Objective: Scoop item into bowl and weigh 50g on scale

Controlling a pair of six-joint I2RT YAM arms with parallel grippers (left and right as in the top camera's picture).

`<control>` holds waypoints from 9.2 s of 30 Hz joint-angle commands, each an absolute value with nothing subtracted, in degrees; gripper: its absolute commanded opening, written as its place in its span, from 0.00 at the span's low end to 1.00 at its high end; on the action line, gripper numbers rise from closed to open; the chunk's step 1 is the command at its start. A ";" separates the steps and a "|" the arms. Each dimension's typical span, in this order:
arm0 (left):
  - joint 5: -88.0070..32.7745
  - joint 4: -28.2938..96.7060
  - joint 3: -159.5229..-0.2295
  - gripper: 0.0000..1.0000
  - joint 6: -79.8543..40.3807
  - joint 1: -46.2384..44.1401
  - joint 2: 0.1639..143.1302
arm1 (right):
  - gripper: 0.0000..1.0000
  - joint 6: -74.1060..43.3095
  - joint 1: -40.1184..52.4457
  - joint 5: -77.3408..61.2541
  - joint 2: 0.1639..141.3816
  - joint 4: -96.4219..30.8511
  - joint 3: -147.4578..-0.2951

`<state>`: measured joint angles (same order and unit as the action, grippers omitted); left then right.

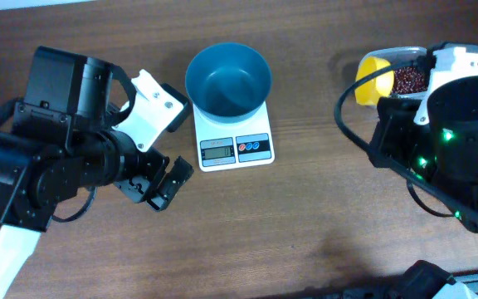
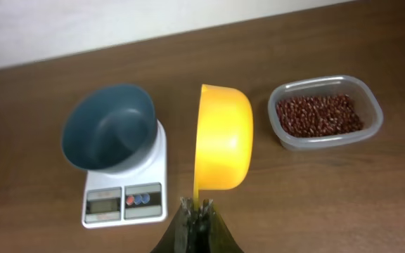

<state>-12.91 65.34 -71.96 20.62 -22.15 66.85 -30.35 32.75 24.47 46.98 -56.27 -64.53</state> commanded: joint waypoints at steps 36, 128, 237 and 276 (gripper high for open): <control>-13.74 65.25 -73.01 0.99 21.52 -22.35 65.98 | 0.04 1.39 3.16 21.21 76.58 -41.23 -64.73; -13.76 65.25 -73.01 0.99 21.52 -22.35 65.98 | 0.04 -8.67 -35.86 -45.10 95.53 -35.16 -64.71; -13.74 65.25 -73.01 0.99 21.52 -22.35 65.98 | 0.04 19.33 3.75 -58.17 97.25 -8.73 -64.60; -13.74 65.25 -73.01 0.99 21.52 -22.35 65.98 | 0.04 27.66 3.75 -56.45 97.25 -6.59 -64.60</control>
